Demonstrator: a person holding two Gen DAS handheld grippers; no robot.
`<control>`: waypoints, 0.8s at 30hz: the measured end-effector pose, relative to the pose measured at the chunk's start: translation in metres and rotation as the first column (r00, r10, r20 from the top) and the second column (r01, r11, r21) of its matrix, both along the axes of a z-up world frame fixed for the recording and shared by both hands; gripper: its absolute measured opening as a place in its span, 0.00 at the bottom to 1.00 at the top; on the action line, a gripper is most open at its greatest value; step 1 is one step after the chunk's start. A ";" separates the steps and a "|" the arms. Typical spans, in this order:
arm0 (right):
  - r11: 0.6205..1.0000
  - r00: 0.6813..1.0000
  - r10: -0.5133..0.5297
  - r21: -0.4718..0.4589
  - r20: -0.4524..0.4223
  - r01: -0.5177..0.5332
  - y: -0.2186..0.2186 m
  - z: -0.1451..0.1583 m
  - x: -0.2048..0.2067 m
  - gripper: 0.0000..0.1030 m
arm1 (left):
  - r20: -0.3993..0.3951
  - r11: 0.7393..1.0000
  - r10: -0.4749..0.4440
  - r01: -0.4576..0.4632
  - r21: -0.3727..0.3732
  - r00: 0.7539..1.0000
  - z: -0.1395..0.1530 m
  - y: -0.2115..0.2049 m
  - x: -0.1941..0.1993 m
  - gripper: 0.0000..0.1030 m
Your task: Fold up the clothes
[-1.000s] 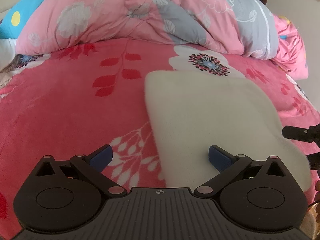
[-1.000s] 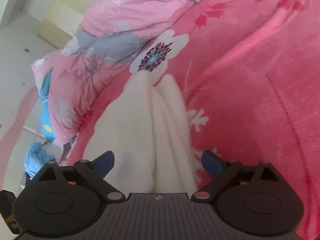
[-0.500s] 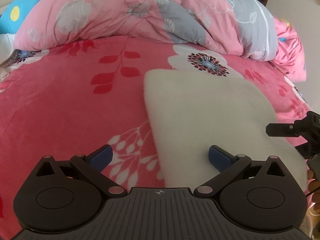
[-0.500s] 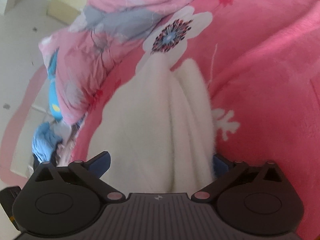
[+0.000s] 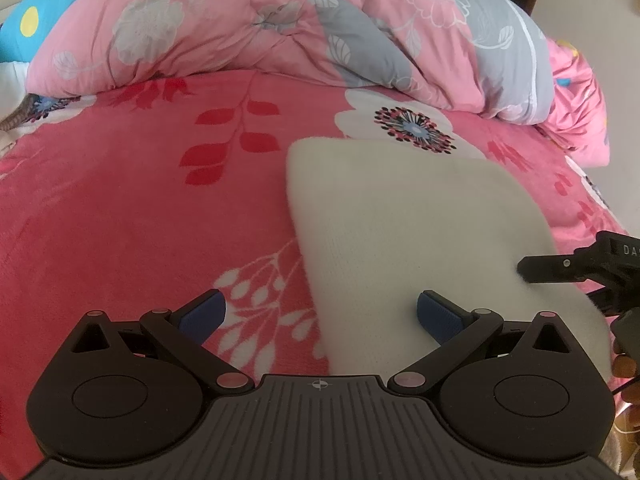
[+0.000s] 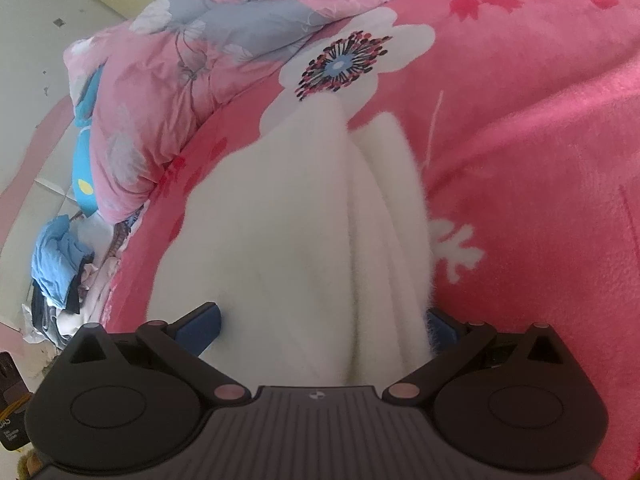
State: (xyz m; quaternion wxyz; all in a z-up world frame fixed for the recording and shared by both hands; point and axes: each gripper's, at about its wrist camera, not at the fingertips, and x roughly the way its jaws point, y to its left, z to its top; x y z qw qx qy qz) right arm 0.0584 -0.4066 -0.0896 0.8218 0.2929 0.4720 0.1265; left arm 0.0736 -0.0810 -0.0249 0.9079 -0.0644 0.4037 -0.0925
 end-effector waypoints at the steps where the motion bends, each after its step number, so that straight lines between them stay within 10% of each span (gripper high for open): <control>1: 1.000 1.000 0.000 -0.008 -0.003 0.000 0.001 0.001 0.000 1.00 | -0.001 1.000 0.001 -0.001 -0.001 1.000 0.000 0.000 0.000 1.00; 24: 1.000 1.000 0.014 0.020 0.015 -0.015 -0.003 -0.002 -0.003 1.00 | 0.000 1.000 0.001 -0.001 0.000 1.000 0.000 0.000 -0.001 1.00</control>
